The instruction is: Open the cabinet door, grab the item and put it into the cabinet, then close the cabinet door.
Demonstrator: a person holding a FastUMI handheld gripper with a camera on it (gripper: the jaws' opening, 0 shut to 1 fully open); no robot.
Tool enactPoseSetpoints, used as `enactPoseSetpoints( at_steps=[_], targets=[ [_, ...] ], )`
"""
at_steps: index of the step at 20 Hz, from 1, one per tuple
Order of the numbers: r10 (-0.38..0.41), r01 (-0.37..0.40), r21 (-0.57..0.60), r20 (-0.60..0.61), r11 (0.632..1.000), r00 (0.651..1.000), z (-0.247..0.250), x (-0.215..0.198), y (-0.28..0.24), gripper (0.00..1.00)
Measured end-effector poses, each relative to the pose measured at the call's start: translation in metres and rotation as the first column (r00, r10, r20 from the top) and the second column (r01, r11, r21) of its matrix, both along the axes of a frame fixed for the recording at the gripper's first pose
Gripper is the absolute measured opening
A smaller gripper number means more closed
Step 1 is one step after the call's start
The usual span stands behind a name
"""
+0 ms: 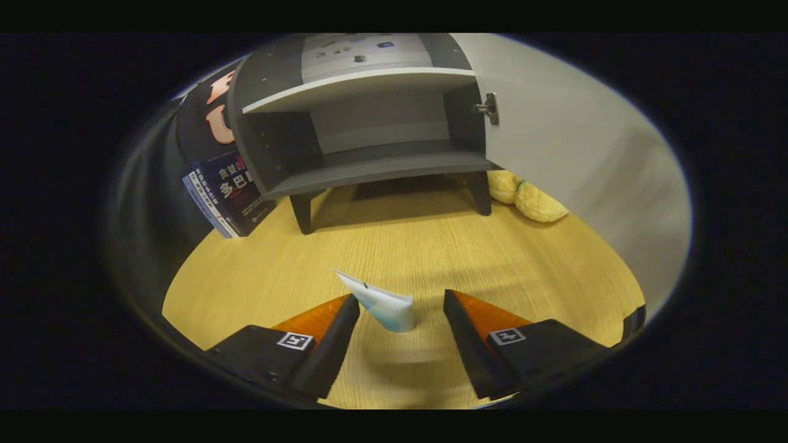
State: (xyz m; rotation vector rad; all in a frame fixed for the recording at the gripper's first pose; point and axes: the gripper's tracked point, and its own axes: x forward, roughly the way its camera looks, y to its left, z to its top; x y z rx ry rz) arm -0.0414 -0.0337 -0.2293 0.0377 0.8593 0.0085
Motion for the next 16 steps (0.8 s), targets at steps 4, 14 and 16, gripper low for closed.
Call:
enactPoseSetpoints(
  at_steps=[4, 14, 16],
  targets=[
    [0.036, -0.036, -0.006, -0.006, 0.999, 0.999, -0.003, 0.002, 0.003, 0.52],
    [0.180, -0.184, -0.026, 0.387, 0.983, 0.905, 0.227, 0.095, 0.018, 0.49],
    [0.211, -0.242, 0.013, 0.440, 0.970, 0.873, 0.280, 0.122, 0.029, 0.49]
  ],
)
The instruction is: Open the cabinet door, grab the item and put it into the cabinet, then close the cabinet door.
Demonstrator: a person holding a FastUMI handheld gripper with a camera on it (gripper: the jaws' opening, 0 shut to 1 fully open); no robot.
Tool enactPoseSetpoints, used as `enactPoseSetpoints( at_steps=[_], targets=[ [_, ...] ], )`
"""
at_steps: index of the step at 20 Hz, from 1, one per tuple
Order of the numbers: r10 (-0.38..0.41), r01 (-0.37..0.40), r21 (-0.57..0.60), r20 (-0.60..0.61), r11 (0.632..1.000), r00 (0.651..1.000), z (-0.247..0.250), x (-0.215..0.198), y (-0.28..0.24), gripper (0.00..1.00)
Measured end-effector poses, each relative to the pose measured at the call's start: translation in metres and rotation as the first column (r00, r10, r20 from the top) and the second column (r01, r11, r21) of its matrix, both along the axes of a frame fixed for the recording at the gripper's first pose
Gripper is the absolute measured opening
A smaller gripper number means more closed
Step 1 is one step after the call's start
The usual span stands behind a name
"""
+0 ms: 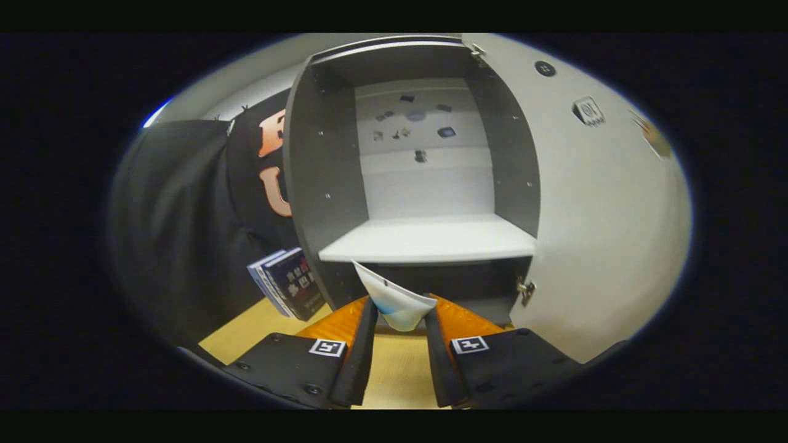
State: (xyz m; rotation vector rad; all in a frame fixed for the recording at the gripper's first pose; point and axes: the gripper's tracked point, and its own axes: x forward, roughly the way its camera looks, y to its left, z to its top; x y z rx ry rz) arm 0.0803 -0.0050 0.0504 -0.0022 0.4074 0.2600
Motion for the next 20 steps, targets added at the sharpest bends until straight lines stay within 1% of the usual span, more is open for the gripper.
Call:
enactPoseSetpoints(
  at_steps=[1, 3, 5, 7, 10, 11, 13, 16, 20],
  targets=[
    [0.010, -0.010, 0.005, 0.009, 1.000, 1.000, 0.019, 0.015, 0.000, 0.49],
    [-0.004, 0.004, -0.009, -0.003, 1.000, 1.000, 0.040, 0.043, -0.005, 0.49],
    [-0.015, 0.015, -0.012, -0.016, 1.000, 1.000, 0.047, 0.076, -0.001, 0.49],
    [-0.045, 0.043, -0.037, -0.065, 0.998, 0.997, 0.036, 0.117, -0.005, 0.49],
    [-0.115, 0.100, -0.095, -0.163, 0.990, 0.980, 0.012, 0.154, -0.027, 0.49],
    [-0.134, 0.112, -0.121, -0.185, 0.986, 0.974, 0.004, 0.163, -0.032, 0.49],
    [-0.147, 0.115, -0.152, -0.224, 0.982, 0.963, -0.010, 0.173, -0.036, 0.49],
    [-0.151, 0.114, -0.150, -0.271, 0.982, 0.951, -0.027, 0.175, -0.035, 0.49],
    [-0.153, 0.118, -0.153, -0.240, 0.981, 0.959, -0.029, 0.187, -0.032, 0.51]
  ],
)
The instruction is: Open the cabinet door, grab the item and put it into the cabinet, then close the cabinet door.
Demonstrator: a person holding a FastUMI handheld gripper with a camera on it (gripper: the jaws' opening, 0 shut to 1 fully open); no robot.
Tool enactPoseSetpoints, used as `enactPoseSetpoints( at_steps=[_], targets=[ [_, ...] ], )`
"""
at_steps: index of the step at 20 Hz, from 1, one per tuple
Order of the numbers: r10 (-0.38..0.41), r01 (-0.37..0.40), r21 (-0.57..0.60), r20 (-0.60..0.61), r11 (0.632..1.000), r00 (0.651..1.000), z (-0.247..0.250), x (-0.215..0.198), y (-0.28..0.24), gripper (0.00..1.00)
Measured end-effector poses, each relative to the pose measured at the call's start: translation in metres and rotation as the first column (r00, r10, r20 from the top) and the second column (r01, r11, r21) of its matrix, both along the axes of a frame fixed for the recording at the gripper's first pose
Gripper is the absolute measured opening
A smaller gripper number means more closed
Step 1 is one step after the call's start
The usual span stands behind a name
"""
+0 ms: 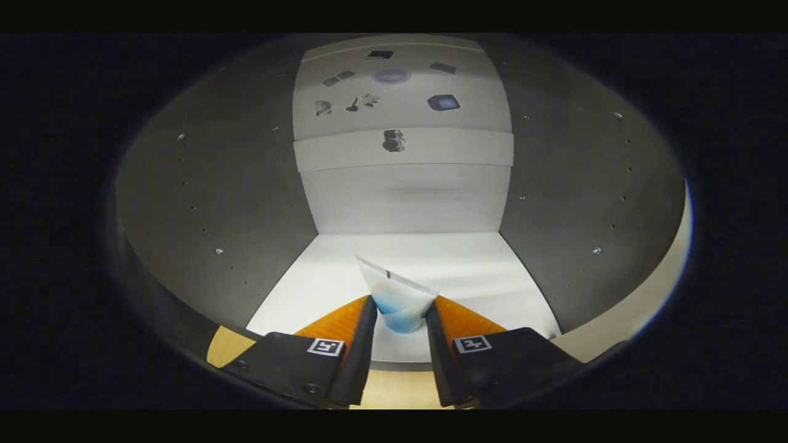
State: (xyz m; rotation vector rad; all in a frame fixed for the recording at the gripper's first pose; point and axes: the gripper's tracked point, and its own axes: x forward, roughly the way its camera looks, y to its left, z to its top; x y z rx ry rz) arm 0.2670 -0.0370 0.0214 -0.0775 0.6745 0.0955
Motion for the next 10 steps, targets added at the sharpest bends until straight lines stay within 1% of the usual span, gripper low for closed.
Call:
enactPoseSetpoints(
  at_steps=[1, 2, 3, 4, 6, 7, 10],
  targets=[
    [0.001, -0.001, 0.004, -0.003, 1.000, 1.000, -0.003, 0.002, 0.001, 0.52],
    [0.001, -0.001, 0.005, -0.008, 1.000, 1.000, -0.004, 0.002, 0.002, 0.62],
    [0.001, -0.001, 0.009, -0.006, 1.000, 1.000, -0.005, 0.002, 0.003, 0.68],
    [0.000, 0.000, 0.010, 0.005, 1.000, 1.000, -0.003, 0.002, 0.003, 0.74],
    [-0.003, 0.003, -0.003, 0.041, 1.000, 0.999, 0.004, 0.000, 0.001, 0.91],
    [-0.008, 0.008, -0.010, 0.064, 1.000, 0.998, 0.010, -0.003, -0.001, 0.98],
    [-0.027, 0.030, -0.016, 0.142, 0.999, 0.989, 0.033, -0.025, -0.008, 1.00]
  ],
)
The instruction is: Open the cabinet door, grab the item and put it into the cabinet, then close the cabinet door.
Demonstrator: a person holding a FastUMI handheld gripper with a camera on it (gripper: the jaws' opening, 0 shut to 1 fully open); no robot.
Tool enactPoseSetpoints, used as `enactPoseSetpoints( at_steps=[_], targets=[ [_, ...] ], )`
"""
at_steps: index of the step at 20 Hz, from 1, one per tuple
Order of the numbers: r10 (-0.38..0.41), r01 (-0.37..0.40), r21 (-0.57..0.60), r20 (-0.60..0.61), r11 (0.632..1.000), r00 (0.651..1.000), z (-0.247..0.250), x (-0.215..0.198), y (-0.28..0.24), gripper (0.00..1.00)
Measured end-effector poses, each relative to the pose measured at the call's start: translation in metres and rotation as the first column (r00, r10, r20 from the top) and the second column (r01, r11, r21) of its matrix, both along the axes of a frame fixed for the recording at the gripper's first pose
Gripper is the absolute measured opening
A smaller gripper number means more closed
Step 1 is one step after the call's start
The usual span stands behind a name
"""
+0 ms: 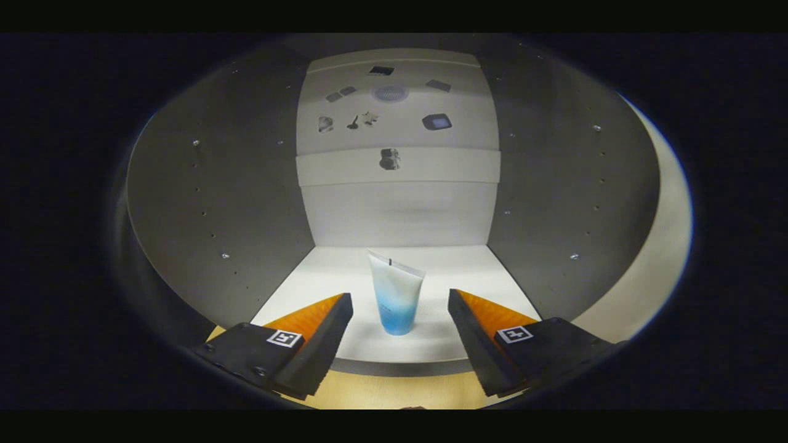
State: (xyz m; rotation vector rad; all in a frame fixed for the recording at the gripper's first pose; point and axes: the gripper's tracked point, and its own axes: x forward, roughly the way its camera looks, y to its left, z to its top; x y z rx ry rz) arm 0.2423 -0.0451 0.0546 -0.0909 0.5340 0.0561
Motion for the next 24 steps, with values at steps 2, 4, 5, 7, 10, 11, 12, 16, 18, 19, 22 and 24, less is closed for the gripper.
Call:
enactPoseSetpoints(
  at_steps=[2, 4, 5, 7, 10, 11, 12, 16, 18, 19, 22, 24],
  targets=[
    [-0.005, 0.005, 0.001, 0.063, 1.000, 0.998, 0.018, -0.026, -0.003, 1.00],
    [0.021, -0.021, 0.001, 0.112, 1.000, 0.993, 0.036, -0.064, 0.002, 0.99],
    [0.045, -0.046, 0.005, 0.140, 0.999, 0.989, 0.045, -0.085, 0.008, 0.99],
    [0.092, -0.098, 0.017, 0.190, 0.995, 0.977, 0.065, -0.132, 0.016, 0.99],
    [0.140, -0.161, 0.058, 0.266, 0.985, 0.954, 0.094, -0.203, 0.017, 0.98],
    [0.153, -0.179, 0.068, 0.285, 0.981, 0.946, 0.102, -0.226, 0.013, 0.97],
    [0.168, -0.199, 0.077, 0.300, 0.977, 0.939, 0.108, -0.251, 0.009, 0.97],
    [0.212, -0.271, 0.134, 0.344, 0.953, 0.915, 0.129, -0.336, -0.017, 0.97],
    [0.205, -0.282, 0.190, 0.345, 0.940, 0.916, 0.133, -0.371, -0.043, 0.97],
    [0.189, -0.272, 0.212, 0.345, 0.938, 0.919, 0.134, -0.386, -0.061, 0.97],
    [0.151, -0.232, 0.198, 0.355, 0.953, 0.922, 0.136, -0.426, -0.121, 0.98],
    [0.114, -0.180, 0.161, 0.354, 0.970, 0.928, 0.137, -0.439, -0.156, 0.96]
  ],
)
